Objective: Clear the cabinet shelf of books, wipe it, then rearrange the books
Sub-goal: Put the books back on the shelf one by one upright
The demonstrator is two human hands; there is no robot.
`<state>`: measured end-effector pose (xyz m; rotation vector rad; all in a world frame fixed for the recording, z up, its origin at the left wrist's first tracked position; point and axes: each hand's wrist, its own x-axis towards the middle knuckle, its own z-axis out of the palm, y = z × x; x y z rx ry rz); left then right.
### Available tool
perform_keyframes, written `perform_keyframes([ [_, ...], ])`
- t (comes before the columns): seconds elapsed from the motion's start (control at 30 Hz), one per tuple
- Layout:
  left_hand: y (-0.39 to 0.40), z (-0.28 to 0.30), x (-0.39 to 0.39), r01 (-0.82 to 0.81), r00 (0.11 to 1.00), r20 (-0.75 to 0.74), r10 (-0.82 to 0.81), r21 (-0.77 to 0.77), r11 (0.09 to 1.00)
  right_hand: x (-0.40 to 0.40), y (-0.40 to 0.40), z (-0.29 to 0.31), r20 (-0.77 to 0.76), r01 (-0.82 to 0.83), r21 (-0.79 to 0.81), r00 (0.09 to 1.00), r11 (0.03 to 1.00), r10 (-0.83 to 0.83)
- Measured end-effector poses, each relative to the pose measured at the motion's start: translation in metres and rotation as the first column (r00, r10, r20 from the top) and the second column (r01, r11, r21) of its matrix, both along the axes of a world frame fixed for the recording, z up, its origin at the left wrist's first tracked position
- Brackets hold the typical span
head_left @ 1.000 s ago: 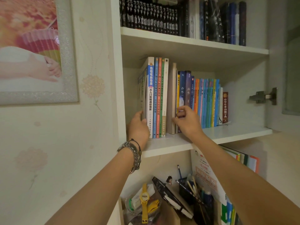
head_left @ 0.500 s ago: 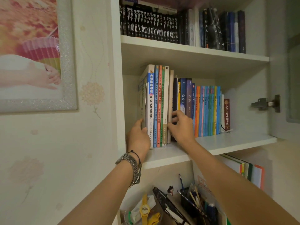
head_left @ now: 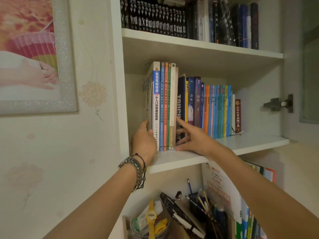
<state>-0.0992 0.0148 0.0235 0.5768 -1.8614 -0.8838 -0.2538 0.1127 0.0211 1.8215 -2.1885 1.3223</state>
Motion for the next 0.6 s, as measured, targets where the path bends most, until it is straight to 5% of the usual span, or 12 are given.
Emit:
perform_keyframes([
  [0.6, 0.006, 0.006, -0.011, 0.013, 0.999, 0.040, -0.014, 0.023, 1.000, 0.006, 0.004, 0.004, -0.167, 0.098, 0.049, 0.982, 0.994, -0.088],
])
